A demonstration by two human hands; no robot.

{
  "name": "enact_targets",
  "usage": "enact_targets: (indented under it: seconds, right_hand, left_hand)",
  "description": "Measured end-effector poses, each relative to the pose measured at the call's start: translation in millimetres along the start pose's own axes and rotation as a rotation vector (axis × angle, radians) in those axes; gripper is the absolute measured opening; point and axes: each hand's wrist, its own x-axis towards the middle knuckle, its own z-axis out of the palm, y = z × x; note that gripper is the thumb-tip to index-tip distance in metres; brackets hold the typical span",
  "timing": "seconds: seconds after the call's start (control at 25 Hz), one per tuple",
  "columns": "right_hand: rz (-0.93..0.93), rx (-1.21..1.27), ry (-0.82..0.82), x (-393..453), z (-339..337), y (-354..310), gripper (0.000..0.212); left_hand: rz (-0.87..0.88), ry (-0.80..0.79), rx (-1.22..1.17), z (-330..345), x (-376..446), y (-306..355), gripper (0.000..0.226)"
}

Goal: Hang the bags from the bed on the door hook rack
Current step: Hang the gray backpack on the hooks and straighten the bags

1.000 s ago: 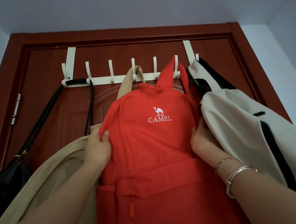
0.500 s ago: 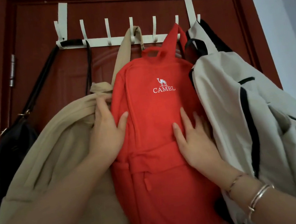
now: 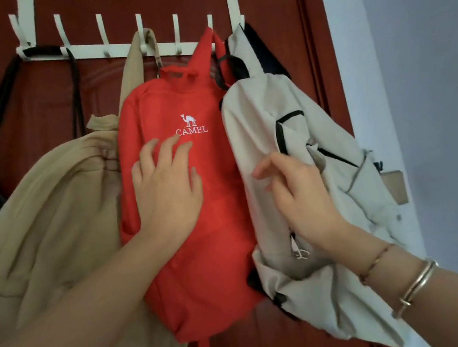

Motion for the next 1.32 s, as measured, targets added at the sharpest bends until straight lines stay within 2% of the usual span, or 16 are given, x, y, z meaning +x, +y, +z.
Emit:
enact_targets:
  seconds: [0.04,0.12,0.16,0.24,0.28,0.36,0.44,0.52,0.64,0.76,0.84,0.96,1.12,1.32]
  right_hand:
    - [-0.025,0.024,0.053,2,-20,6,0.034]
    - [-0.034,0.026,0.203,9,-61,32,0.033]
    - [0.021,0.007,0.281,13,-76,51,0.034]
    - [0.230,-0.089,0.369,22,-98,99,0.038]
    - [0.341,-0.191,0.312,26,-106,125,0.039]
    - [0.521,-0.302,-0.003,31,-112,165,0.060]
    - [0.536,-0.283,-0.199,34,-107,187,0.076]
    - [0.481,-0.308,-0.227,40,-103,199,0.066]
    - [0.437,-0.269,-0.242,30,-99,201,0.042]
    - [0.494,-0.118,-0.217,-2,-81,186,0.033]
    - [0.489,-0.085,-0.210,-14,-62,169,0.031]
    - [0.453,-0.177,-0.212,-10,-50,157,0.032]
    - [0.535,-0.159,-0.260,-8,-56,148,0.048]
    - [0.645,-0.198,-0.300,-10,-64,137,0.076]
  left_hand:
    - [-0.129,-0.099,-0.166,2,-1,25,0.056]
    - [-0.479,-0.404,-0.619,7,-4,78,0.097]
    - [-0.600,-0.521,-0.806,10,-9,101,0.113]
    - [-0.656,-0.575,-0.971,21,-24,135,0.126]
    - [-0.661,-0.530,-0.985,27,-28,144,0.125]
    - [-0.616,-0.365,-0.948,39,-30,144,0.106]
    - [-0.519,-0.242,-0.832,48,-27,129,0.077]
    - [-0.479,-0.175,-0.724,53,-17,115,0.060]
    - [-0.453,-0.057,-0.758,52,14,98,0.044]
    - [-0.581,0.063,-0.709,47,43,65,0.029]
    - [-0.668,0.030,-0.593,46,35,35,0.017]
    - [-0.720,-0.144,-0.525,40,5,17,0.023]
    - [-0.664,-0.170,-0.531,23,-6,26,0.034]
    - [-0.746,-0.222,-0.542,4,-13,38,0.072]
